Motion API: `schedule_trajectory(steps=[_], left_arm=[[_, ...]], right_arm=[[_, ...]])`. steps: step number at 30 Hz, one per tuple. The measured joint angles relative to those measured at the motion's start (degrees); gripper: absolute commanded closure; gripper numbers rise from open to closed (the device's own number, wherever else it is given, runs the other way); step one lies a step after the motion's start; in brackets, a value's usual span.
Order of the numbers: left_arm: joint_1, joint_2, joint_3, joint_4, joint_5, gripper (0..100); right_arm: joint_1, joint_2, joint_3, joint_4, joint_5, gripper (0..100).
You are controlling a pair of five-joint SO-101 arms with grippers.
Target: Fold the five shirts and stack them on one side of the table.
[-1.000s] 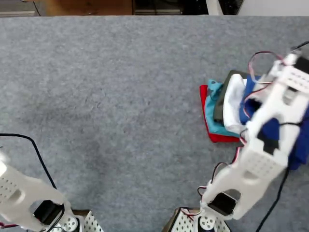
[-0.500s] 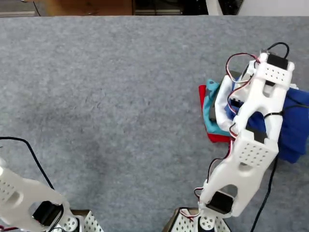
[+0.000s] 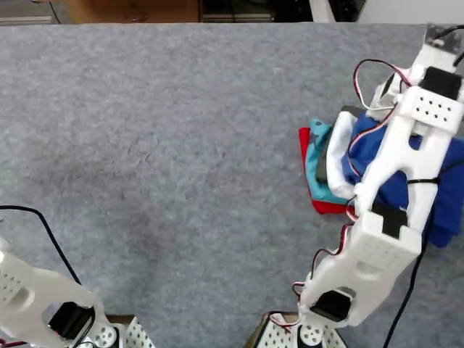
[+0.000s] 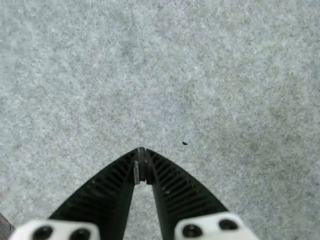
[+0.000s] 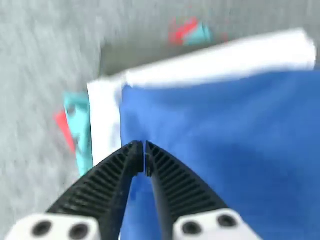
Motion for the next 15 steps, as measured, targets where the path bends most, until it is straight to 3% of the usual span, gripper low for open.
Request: schedule_trajectory(steps=[5,15], left_arm=[[0.0,0.0,0.0,0.0,0.0,98],[0.0,0.0,0.0,0.0,0.0,98]], right_arm=[[-0.09,9.58,0.09,-9.49,0.0,97.7],[-0.35,16.88,-2.9,-11.52,0.0,97.9]])
